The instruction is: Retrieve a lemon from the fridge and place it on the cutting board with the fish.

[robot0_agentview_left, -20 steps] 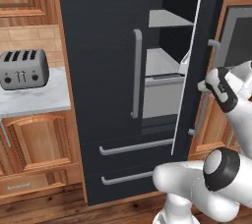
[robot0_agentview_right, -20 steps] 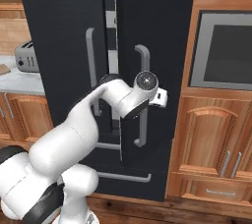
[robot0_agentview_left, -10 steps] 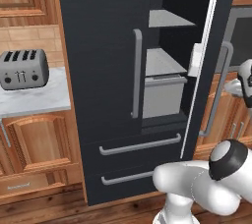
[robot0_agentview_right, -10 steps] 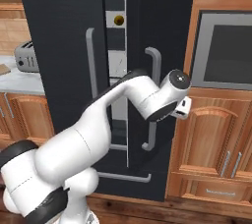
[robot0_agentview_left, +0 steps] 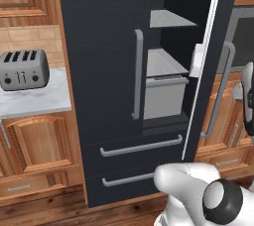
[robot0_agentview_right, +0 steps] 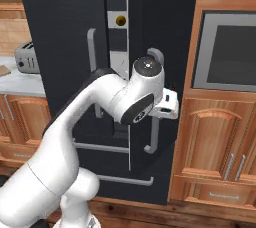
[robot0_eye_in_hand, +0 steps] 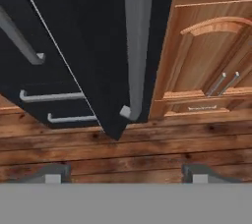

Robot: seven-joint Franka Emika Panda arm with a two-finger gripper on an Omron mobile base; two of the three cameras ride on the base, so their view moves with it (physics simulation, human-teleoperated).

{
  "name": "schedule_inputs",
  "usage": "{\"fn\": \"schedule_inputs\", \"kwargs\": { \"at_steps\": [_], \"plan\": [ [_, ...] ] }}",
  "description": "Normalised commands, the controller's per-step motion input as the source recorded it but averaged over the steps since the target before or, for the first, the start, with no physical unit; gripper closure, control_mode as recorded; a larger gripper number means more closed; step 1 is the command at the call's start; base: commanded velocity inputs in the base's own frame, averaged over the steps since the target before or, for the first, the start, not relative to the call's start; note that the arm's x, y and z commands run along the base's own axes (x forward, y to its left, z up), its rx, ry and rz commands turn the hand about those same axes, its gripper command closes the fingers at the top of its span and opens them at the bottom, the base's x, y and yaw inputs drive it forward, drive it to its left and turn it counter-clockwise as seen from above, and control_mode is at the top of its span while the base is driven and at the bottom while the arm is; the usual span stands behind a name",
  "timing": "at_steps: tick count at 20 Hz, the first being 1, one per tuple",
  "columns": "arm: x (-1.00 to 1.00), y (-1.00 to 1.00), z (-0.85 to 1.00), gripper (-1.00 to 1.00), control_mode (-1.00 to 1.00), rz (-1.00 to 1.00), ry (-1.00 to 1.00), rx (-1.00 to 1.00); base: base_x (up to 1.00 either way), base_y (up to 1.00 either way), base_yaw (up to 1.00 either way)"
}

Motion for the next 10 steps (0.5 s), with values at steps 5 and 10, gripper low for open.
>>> {"fn": "schedule_inputs", "kwargs": {
  "at_steps": [5,10],
  "plan": [
    [-0.13,1.0,0.1,-1.0,-1.0,-0.02,0.2,-0.63,0.0,0.0,0.0],
    [0.17,1.0,-0.14,-1.0,-1.0,-0.03,0.3,-0.46,0.0,0.0,0.0]
  ]
}}
